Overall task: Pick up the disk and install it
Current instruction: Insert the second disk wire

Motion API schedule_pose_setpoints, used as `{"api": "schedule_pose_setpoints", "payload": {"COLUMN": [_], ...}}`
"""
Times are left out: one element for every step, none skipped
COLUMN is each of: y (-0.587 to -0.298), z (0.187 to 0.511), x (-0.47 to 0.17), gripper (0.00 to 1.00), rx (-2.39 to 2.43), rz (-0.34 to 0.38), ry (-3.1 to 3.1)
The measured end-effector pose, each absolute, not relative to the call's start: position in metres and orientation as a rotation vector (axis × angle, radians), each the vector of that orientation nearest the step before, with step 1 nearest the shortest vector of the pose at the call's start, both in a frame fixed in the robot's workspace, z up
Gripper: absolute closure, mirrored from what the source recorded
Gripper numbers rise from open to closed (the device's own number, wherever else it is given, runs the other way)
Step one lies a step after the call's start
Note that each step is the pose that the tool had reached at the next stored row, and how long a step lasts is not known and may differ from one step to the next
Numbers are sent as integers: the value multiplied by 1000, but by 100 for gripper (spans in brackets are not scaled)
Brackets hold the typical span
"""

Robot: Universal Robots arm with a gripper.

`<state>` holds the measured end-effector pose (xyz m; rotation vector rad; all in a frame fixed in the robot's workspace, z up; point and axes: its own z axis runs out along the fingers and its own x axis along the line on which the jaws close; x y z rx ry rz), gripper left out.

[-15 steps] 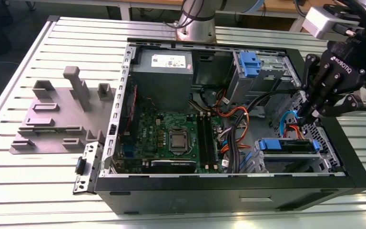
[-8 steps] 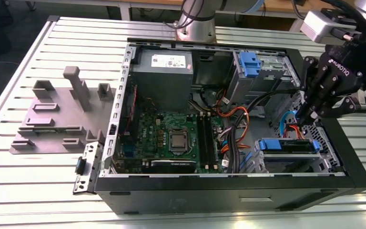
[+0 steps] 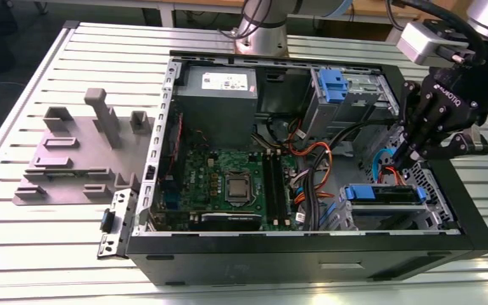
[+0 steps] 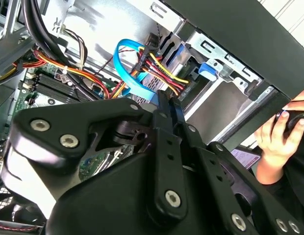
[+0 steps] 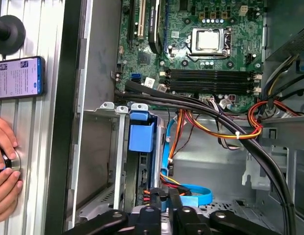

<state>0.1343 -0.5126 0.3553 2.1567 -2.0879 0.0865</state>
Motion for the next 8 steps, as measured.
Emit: {"api": "schedule_pose_setpoints", "payload": {"y": [-513,-513,-513,-513,-513,-513,-514,-514], "z": [355,355,355,355,355,355,355,355], "x": [134,134,134,134,134,134,133,131], "gripper": [84,84,84,84,84,84,84,84], "rx": [2157,2157,2157,2157,2157,2157,2157,2157], "rz": [87,87,86,86,86,86,86,87], "ry": [-2088,-2088,-2088,-2088,-2088,-2088,-2088,-2088]}}
